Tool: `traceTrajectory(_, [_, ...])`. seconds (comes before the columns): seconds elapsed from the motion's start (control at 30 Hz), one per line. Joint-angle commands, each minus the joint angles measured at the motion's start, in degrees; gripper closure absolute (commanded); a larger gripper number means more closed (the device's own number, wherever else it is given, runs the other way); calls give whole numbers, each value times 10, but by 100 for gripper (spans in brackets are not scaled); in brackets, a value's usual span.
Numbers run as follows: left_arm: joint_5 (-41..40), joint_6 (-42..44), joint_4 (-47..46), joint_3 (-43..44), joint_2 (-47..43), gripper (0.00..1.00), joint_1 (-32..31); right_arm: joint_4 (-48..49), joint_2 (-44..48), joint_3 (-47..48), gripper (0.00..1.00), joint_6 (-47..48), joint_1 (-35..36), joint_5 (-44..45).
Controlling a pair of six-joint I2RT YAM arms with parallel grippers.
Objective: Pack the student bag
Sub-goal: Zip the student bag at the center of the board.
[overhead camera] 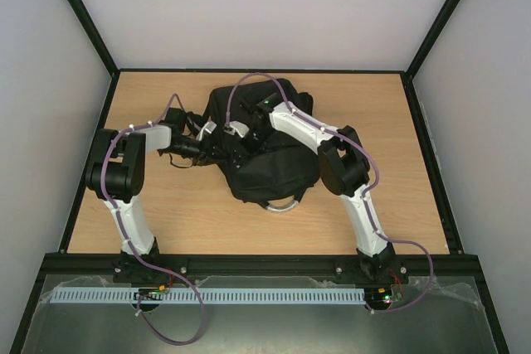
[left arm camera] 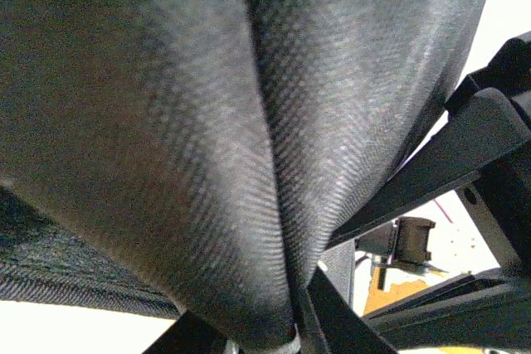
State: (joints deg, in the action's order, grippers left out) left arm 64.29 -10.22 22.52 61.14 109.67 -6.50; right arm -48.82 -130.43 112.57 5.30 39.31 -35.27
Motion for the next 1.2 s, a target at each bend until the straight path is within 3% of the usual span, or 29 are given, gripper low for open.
traceTrajectory(0.0, [24, -2, -1, 12, 8, 91, -9, -15, 1, -19, 65, 13, 6, 40])
traceTrajectory(0.13, [16, -2, 1, 12, 4, 98, -9, -16, 2, -24, 67, 16, 7, 41])
traceTrajectory(0.27, [12, 5, 7, 13, 1, 98, -9, -14, 9, -31, 87, 15, 7, 73])
traceTrajectory(0.4, [9, 10, 9, 13, -1, 98, -8, -4, 19, -47, 99, 2, 5, 119])
traceTrajectory(0.6, [-35, 63, 55, 27, -5, 98, -9, -38, 41, -39, 99, 37, -6, 114])
traceTrajectory(0.73, [-75, 85, 69, 28, -16, 98, -7, -150, 26, 9, 99, 106, -20, 93])
traceTrajectory(0.87, [-93, 108, 72, 26, -37, 98, -6, -203, 21, 10, 99, 134, -44, 67])
traceTrajectory(1.17, [-122, 143, 83, 24, -63, 98, 16, -248, 26, 9, 99, 164, -71, 71])
